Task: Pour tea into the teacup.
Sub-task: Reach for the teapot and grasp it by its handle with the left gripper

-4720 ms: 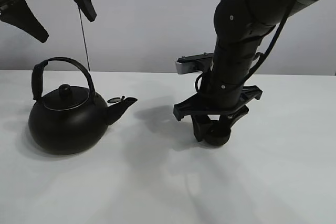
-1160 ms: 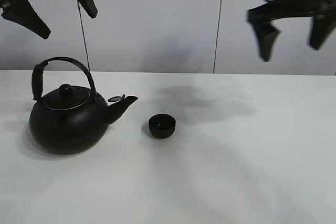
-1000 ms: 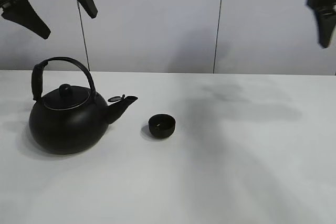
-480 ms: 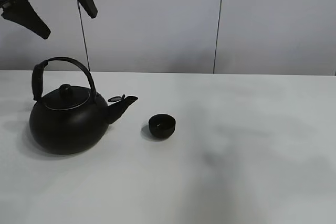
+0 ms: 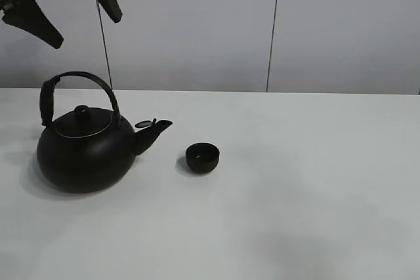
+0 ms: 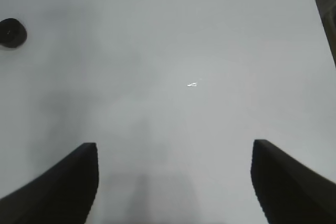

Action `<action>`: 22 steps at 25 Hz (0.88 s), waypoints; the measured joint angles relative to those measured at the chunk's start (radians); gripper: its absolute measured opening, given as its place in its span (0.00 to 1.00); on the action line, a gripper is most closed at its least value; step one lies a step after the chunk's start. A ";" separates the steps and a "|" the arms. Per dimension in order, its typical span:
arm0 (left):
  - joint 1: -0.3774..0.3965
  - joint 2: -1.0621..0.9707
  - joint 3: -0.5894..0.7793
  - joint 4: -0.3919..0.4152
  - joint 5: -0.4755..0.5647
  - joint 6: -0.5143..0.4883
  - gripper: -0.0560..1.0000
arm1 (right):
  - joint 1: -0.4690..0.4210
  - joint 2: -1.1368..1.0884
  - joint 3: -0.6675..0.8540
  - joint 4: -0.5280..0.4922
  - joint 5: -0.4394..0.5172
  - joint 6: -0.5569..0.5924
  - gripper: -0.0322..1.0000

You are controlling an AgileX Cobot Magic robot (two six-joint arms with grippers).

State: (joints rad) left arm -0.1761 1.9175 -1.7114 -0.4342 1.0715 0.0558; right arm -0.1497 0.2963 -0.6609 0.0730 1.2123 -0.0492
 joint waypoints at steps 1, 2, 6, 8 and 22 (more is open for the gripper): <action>0.000 0.000 0.000 0.000 0.000 0.000 0.71 | 0.006 -0.068 0.027 -0.002 0.000 0.000 0.56; 0.000 0.000 0.000 0.000 0.000 0.000 0.71 | 0.010 -0.130 0.055 -0.003 0.000 0.001 0.56; 0.000 0.000 0.000 0.000 -0.001 0.000 0.71 | 0.012 -0.299 0.114 -0.008 0.002 0.003 0.56; 0.000 0.000 0.000 0.000 -0.001 0.000 0.71 | 0.012 -0.314 0.117 -0.009 0.002 0.003 0.56; 0.000 0.000 0.000 0.000 -0.001 0.000 0.71 | 0.012 -0.315 0.191 -0.039 -0.115 0.049 0.56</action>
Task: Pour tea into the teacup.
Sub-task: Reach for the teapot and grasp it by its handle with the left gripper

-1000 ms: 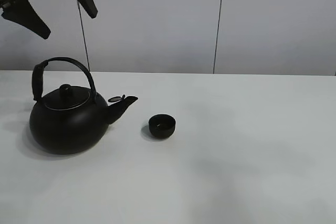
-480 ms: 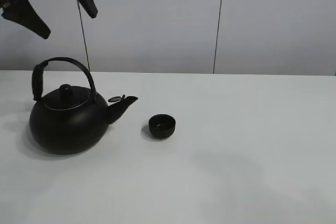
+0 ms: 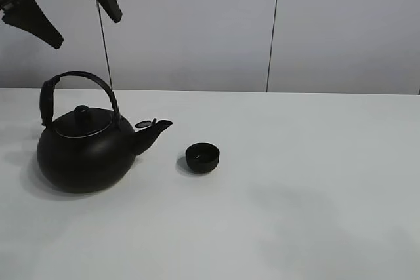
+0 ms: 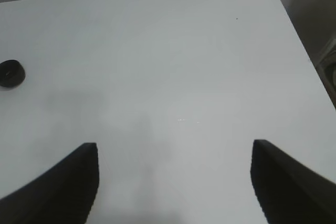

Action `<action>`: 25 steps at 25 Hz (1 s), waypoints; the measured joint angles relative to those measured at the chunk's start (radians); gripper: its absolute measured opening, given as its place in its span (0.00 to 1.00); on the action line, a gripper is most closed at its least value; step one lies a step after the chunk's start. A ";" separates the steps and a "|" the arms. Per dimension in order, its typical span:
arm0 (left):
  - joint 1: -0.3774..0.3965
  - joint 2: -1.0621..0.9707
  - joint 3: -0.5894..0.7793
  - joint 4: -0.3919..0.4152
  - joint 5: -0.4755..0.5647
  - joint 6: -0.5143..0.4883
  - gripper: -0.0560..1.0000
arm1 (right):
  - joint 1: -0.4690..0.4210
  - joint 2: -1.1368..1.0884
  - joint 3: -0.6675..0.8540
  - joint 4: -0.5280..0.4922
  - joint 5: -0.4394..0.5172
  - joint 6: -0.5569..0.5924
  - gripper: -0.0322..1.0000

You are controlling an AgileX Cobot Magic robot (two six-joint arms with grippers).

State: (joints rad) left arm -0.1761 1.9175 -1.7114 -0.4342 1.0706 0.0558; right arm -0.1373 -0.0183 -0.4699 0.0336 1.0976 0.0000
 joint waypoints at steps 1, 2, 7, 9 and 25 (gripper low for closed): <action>0.000 0.000 0.000 0.000 0.000 0.000 0.71 | 0.000 0.000 0.000 -0.001 -0.001 0.000 0.56; 0.000 0.000 0.000 0.000 0.000 0.000 0.71 | 0.000 0.000 0.000 -0.002 -0.001 0.000 0.56; 0.000 0.000 0.000 0.000 0.000 0.000 0.71 | 0.000 0.000 0.000 -0.003 -0.002 0.000 0.56; 0.000 0.000 0.000 0.000 0.000 0.000 0.71 | 0.000 0.000 0.000 -0.003 -0.004 0.000 0.56; -0.001 -0.065 0.010 0.103 -0.030 0.000 0.71 | 0.000 0.000 0.000 -0.003 -0.008 0.007 0.56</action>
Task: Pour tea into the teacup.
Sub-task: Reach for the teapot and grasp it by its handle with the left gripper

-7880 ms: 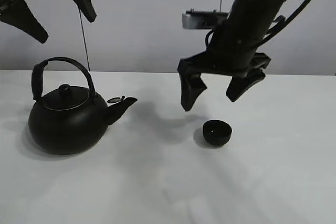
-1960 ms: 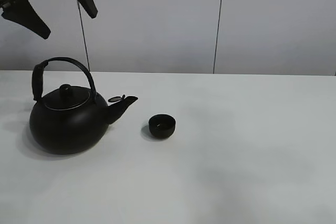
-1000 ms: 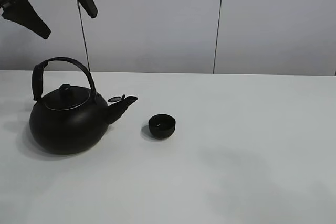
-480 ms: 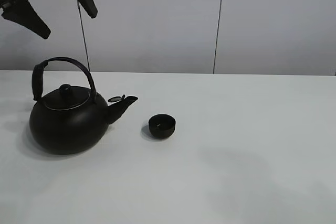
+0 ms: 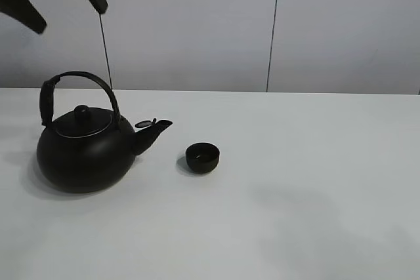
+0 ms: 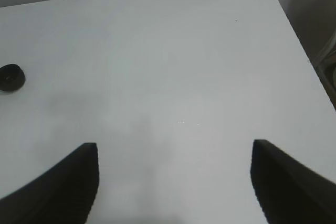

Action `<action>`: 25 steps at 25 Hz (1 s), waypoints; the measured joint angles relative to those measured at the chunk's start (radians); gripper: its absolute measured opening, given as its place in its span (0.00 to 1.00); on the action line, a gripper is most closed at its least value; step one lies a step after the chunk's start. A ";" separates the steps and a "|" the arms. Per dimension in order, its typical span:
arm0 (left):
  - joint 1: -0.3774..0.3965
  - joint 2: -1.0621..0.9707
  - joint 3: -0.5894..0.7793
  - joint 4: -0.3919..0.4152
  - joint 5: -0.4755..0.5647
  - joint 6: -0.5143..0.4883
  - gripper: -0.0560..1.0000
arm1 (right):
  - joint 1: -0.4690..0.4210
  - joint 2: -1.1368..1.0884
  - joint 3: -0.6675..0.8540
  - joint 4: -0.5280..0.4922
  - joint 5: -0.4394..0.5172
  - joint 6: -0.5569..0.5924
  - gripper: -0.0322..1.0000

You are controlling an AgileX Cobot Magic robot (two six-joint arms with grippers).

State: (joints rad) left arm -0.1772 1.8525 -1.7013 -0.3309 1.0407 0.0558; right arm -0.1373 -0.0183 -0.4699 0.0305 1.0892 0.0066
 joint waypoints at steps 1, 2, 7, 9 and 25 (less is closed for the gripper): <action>-0.008 -0.030 0.001 0.043 -0.024 0.000 0.71 | 0.000 0.000 0.000 0.000 0.000 0.000 0.56; -0.018 -0.074 0.008 0.083 -0.059 0.000 0.71 | 0.000 0.000 0.000 0.000 -0.001 0.000 0.56; -0.084 -0.337 0.131 0.236 -0.242 0.000 0.71 | 0.000 0.000 0.000 0.000 -0.001 0.000 0.56; -0.108 -0.432 0.238 0.298 -0.306 0.000 0.71 | 0.000 0.000 0.000 0.000 -0.001 0.000 0.56; -0.118 -0.568 1.382 0.367 -1.863 0.000 0.71 | 0.000 0.000 0.000 0.000 -0.001 0.000 0.56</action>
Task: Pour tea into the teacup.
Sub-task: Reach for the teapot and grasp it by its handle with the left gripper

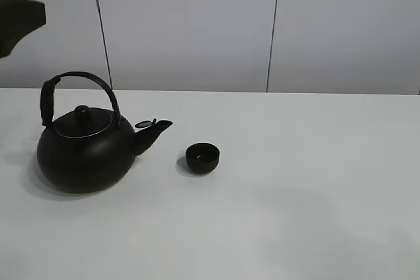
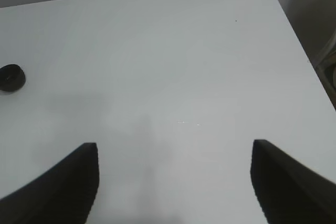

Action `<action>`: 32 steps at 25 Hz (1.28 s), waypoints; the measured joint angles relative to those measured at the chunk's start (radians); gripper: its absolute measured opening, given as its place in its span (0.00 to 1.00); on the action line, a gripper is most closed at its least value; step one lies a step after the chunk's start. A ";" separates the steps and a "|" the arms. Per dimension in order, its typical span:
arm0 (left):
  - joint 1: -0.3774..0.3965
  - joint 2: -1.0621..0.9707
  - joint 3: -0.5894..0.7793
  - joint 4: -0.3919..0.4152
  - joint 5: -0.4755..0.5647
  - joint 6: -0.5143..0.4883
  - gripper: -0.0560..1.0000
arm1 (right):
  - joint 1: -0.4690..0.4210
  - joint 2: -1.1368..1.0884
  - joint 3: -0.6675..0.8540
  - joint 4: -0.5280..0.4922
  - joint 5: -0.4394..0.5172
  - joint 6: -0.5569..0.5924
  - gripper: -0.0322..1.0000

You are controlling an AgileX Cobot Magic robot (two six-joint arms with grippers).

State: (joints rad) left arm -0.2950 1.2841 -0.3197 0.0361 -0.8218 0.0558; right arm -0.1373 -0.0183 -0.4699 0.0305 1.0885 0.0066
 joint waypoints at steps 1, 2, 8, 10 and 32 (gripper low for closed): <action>0.000 0.032 0.031 -0.013 -0.052 0.000 0.71 | 0.000 0.000 0.000 0.000 0.000 0.000 0.56; 0.000 0.063 0.052 -0.029 -0.097 0.000 0.71 | 0.000 0.000 0.000 0.000 0.000 0.000 0.56; 0.000 0.311 0.072 -0.056 -0.277 0.000 0.71 | 0.000 0.000 0.000 0.000 0.000 0.000 0.56; 0.000 0.382 0.072 -0.059 -0.307 0.000 0.71 | 0.000 0.000 0.000 0.000 0.000 0.000 0.56; 0.134 0.579 -0.086 0.052 -0.319 -0.002 0.71 | 0.000 0.000 0.000 0.000 0.000 0.000 0.56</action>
State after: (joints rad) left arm -0.1606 1.8628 -0.4055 0.0878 -1.1404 0.0540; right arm -0.1373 -0.0183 -0.4699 0.0305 1.0885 0.0066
